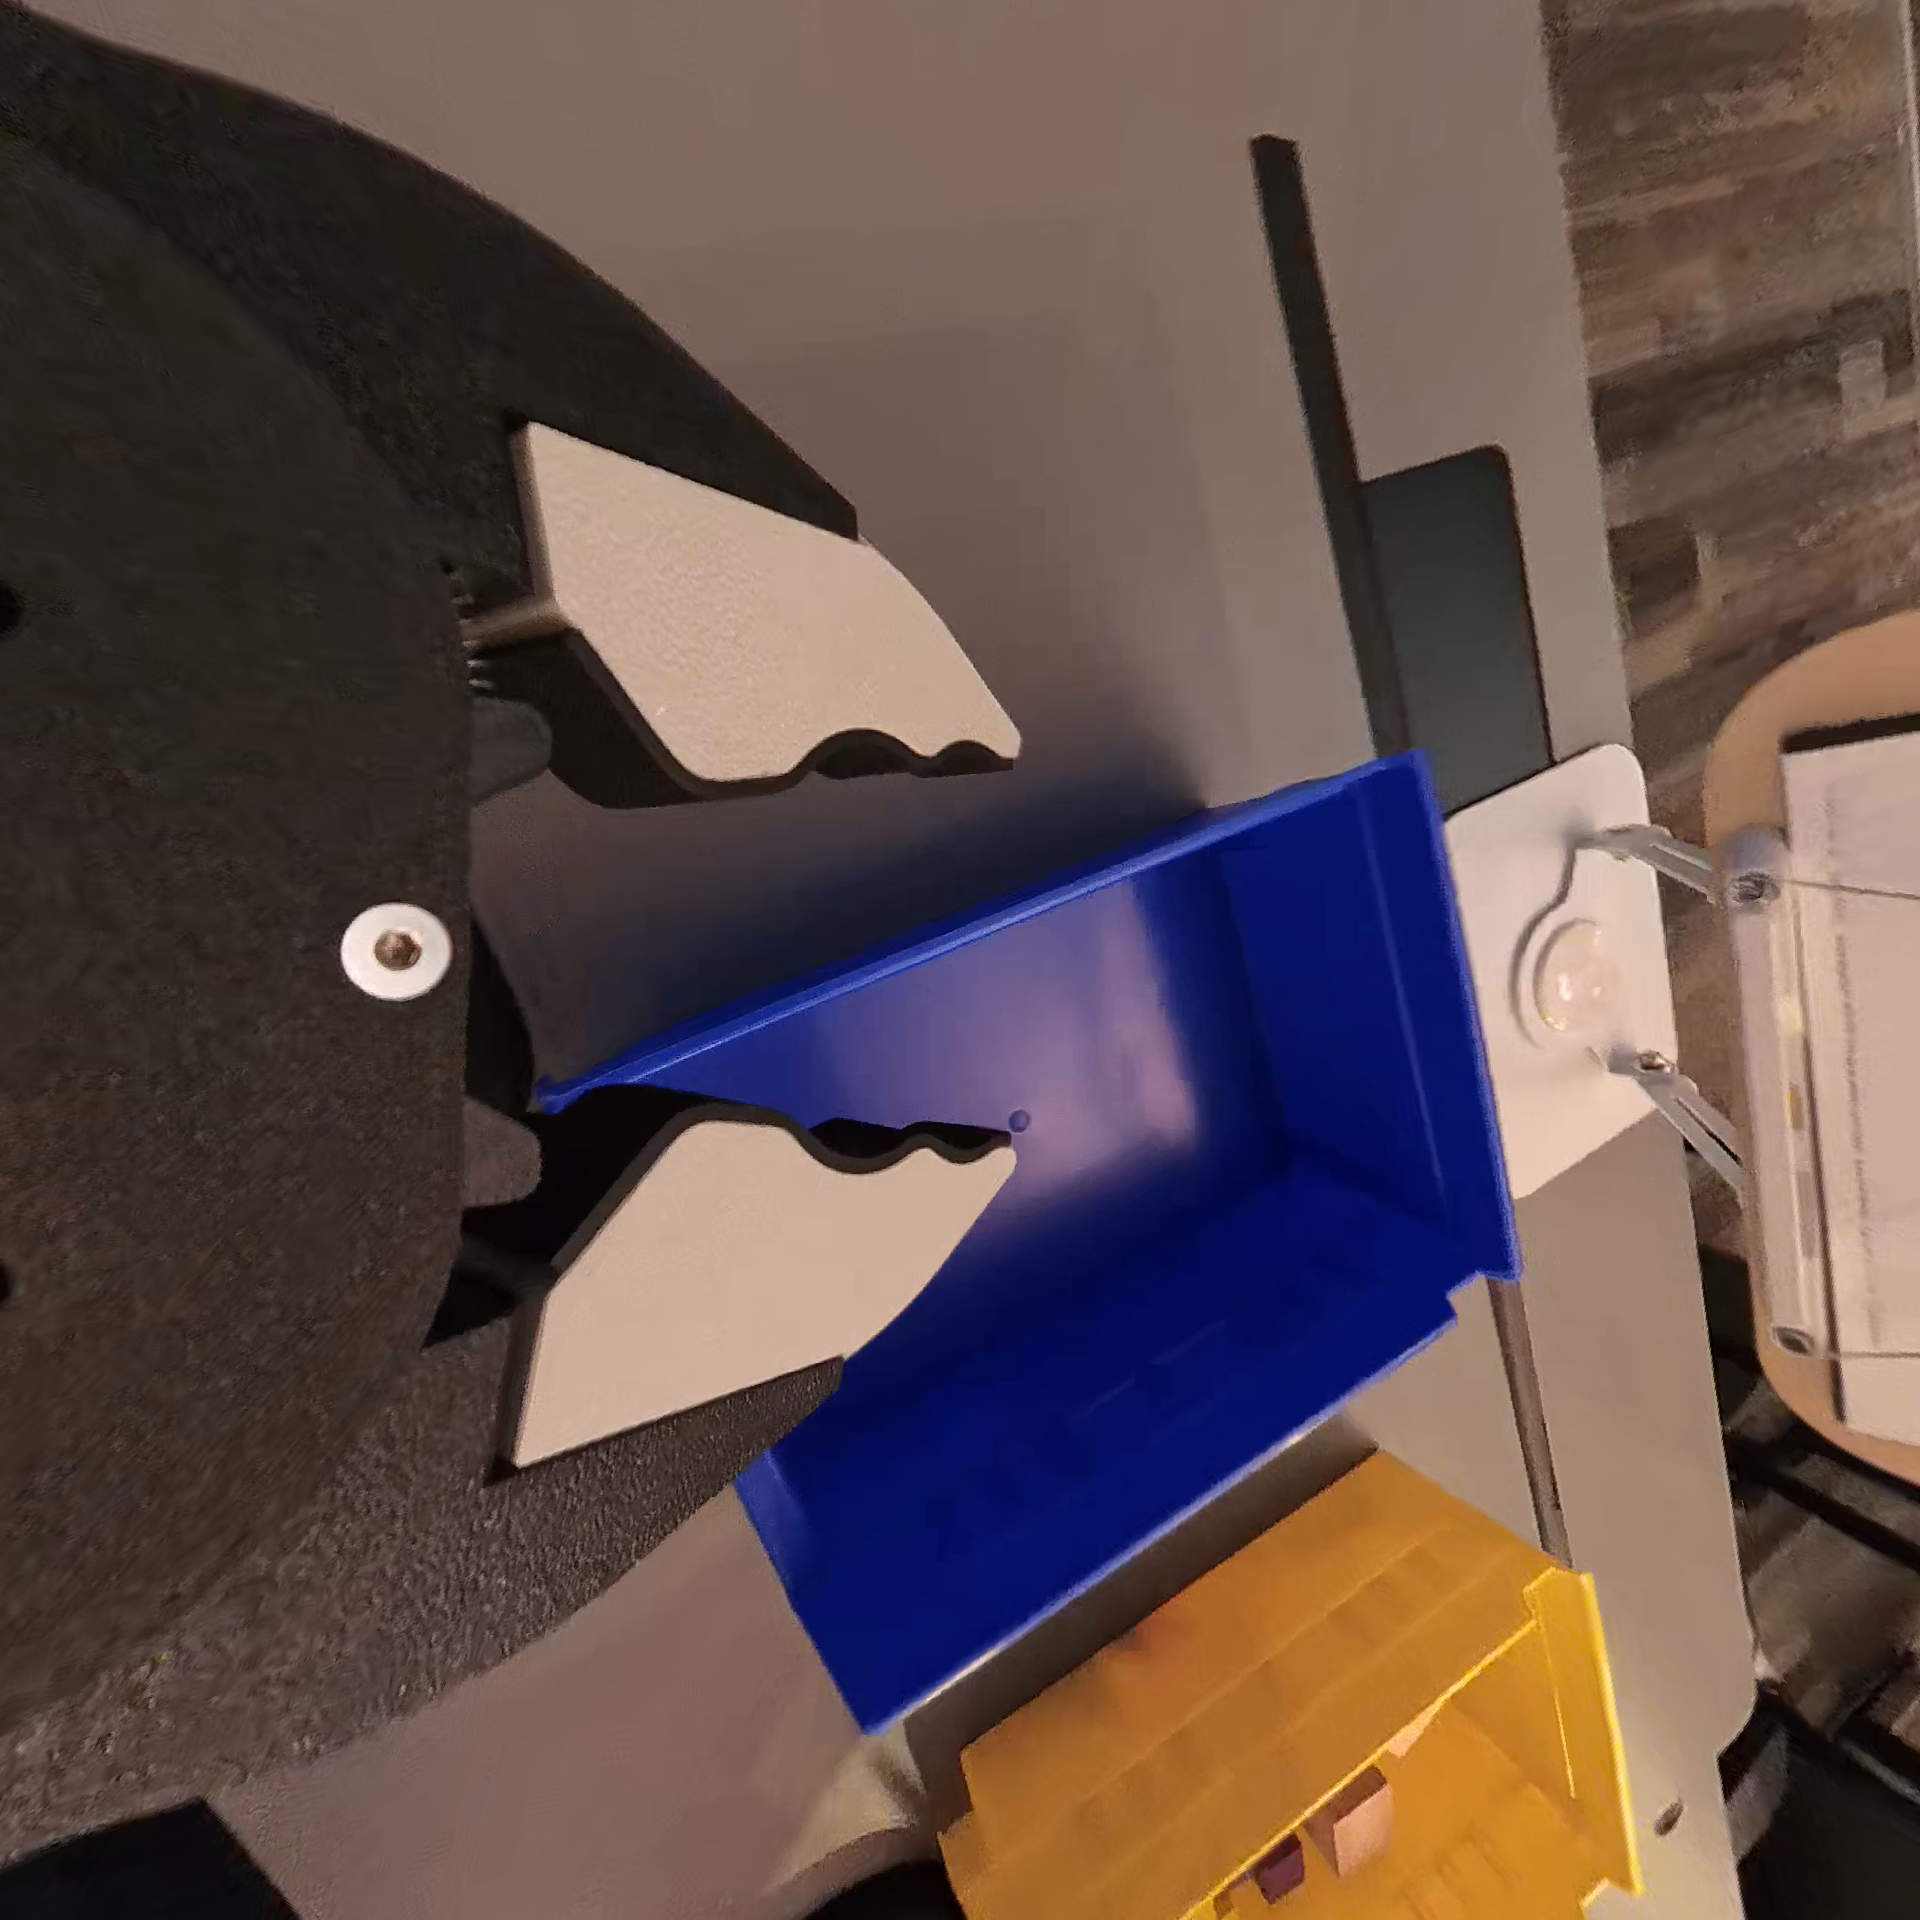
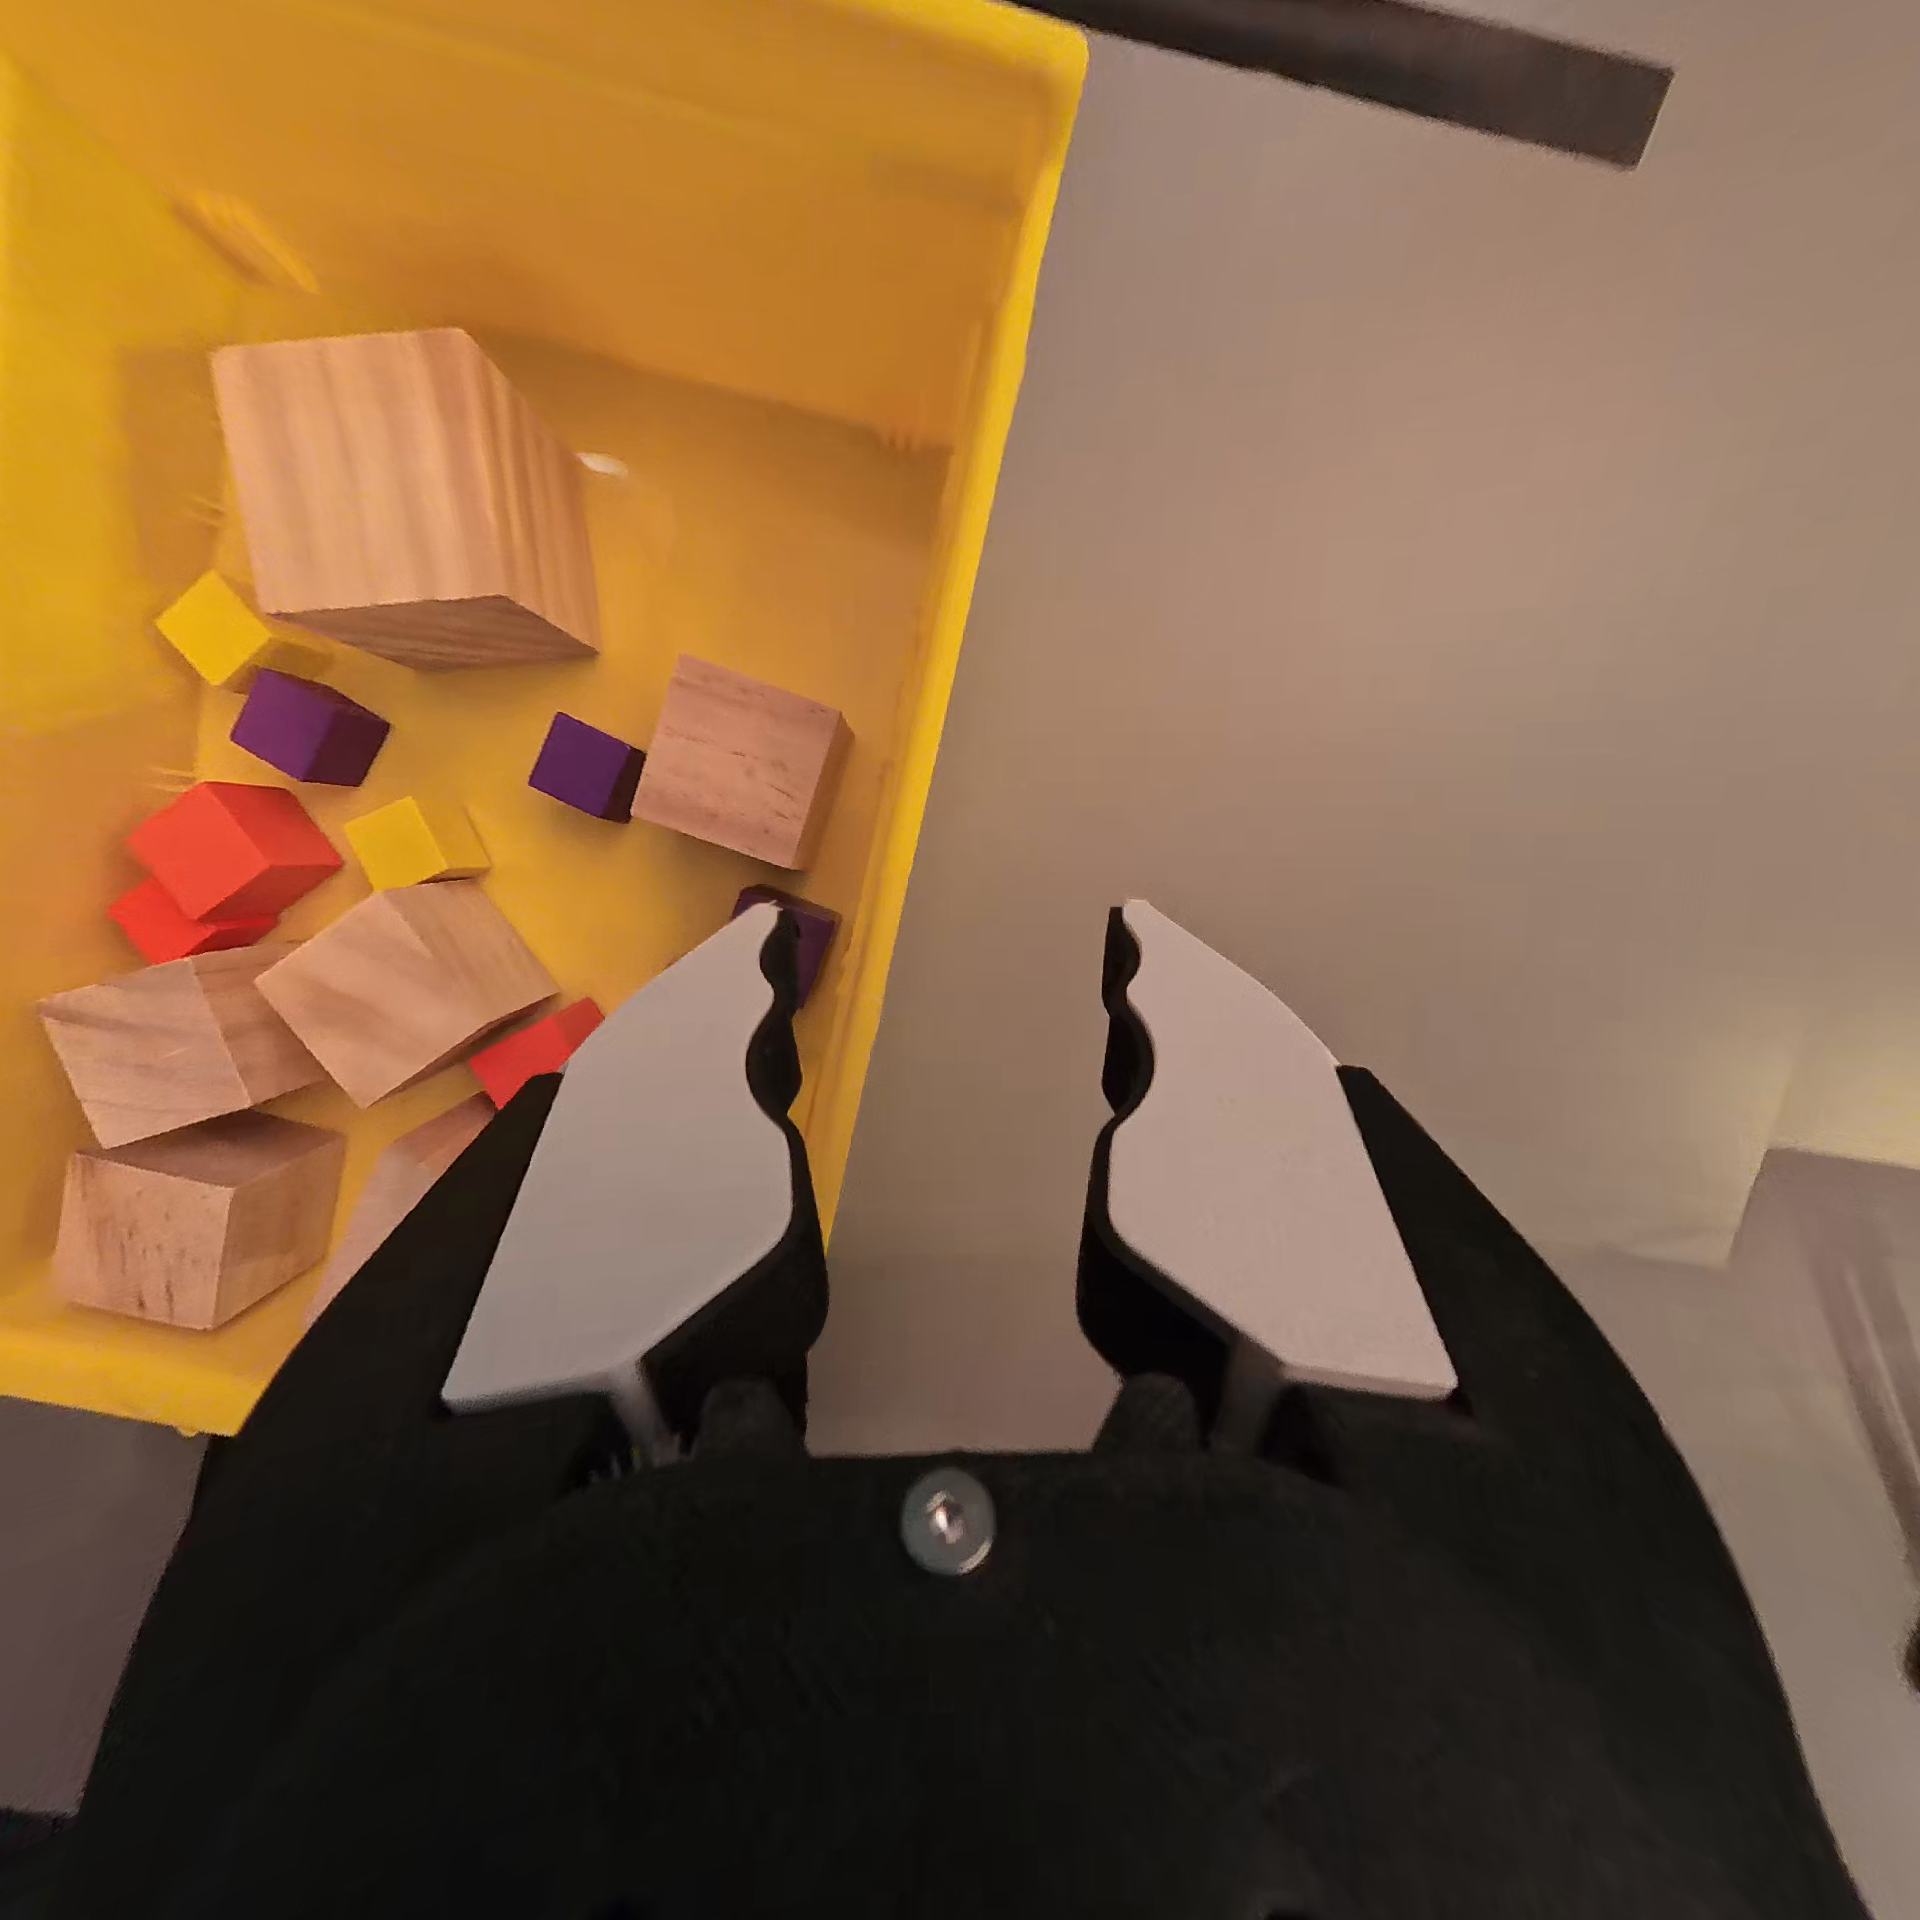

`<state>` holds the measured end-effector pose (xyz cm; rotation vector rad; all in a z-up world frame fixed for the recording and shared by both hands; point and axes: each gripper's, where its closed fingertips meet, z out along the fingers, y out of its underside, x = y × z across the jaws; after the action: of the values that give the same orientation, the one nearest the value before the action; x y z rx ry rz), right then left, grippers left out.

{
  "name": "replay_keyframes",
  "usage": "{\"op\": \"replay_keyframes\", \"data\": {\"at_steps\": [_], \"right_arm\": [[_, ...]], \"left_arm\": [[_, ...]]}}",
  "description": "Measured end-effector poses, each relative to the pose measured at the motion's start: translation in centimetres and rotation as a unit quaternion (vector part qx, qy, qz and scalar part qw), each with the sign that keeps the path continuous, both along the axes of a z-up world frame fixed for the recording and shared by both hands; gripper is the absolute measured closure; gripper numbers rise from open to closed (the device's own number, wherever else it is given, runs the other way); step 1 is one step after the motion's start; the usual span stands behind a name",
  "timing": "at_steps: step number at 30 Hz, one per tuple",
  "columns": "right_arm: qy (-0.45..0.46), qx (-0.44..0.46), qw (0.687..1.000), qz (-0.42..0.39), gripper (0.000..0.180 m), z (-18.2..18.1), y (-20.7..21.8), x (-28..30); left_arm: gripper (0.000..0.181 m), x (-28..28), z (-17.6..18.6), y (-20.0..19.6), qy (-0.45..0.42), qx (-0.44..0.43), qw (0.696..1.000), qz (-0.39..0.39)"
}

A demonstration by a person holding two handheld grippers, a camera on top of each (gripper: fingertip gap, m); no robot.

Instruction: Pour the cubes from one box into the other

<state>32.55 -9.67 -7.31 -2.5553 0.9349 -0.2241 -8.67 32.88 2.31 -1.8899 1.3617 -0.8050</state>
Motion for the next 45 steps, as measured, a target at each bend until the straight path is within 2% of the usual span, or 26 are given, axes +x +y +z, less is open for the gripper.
{"op": "replay_keyframes", "data": {"at_steps": [5,8,11,14,18,22,28,33,38,42,45], "right_arm": [[0.104,-0.003,0.995,-0.014,0.132,-2.6,-0.3,-1.5],[0.162,0.011,0.987,-0.021,0.143,-4.2,-0.2,-2.8],[0.189,0.069,0.979,-0.032,0.158,-4.2,1.0,-3.3],[0.168,0.067,0.983,-0.031,0.164,-4.3,1.1,-3.1],[0.122,0.017,0.992,-0.035,0.172,-4.5,0.6,-2.7],[0.108,-0.069,0.991,-0.022,0.172,-5.2,0.1,-3.1],[0.164,-0.076,0.983,-0.033,0.174,-5.9,0.3,-3.5],[0.186,-0.080,0.977,-0.062,0.175,-5.8,0.7,-3.9],[0.203,-0.082,0.973,-0.075,0.175,-5.8,3.7,-5.9],[0.201,-0.085,0.975,-0.047,0.175,-5.7,7.3,-8.1],[0.188,-0.105,0.976,-0.004,0.175,-5.7,9.1,-8.7]], "left_arm": [[0.117,2.0,1.4,1.1,-0.003,0.022,0.999,-0.026],[0.117,1.7,0.6,0.3,0.010,-0.012,0.999,-0.035],[0.117,0.6,-1.0,0.7,0.029,-0.020,0.999,-0.008],[0.118,-0.5,-3.9,0.4,0.053,-0.058,0.997,0.021],[0.120,-1.3,-6.7,0.4,0.090,-0.078,0.991,0.054],[0.123,-0.1,-7.2,-0.3,0.091,-0.096,0.990,0.045],[0.135,1.0,-8.9,0.0,0.139,-0.101,0.985,0.029],[0.166,2.0,-10.6,-1.0,0.186,-0.181,0.966,0.005],[0.172,2.5,-10.9,-0.7,0.225,-0.125,0.966,0.007],[0.174,2.5,-11.0,-0.7,0.270,-0.061,0.961,0.020],[0.174,3.0,-11.1,-1.4,0.263,-0.066,0.962,0.018]]}}
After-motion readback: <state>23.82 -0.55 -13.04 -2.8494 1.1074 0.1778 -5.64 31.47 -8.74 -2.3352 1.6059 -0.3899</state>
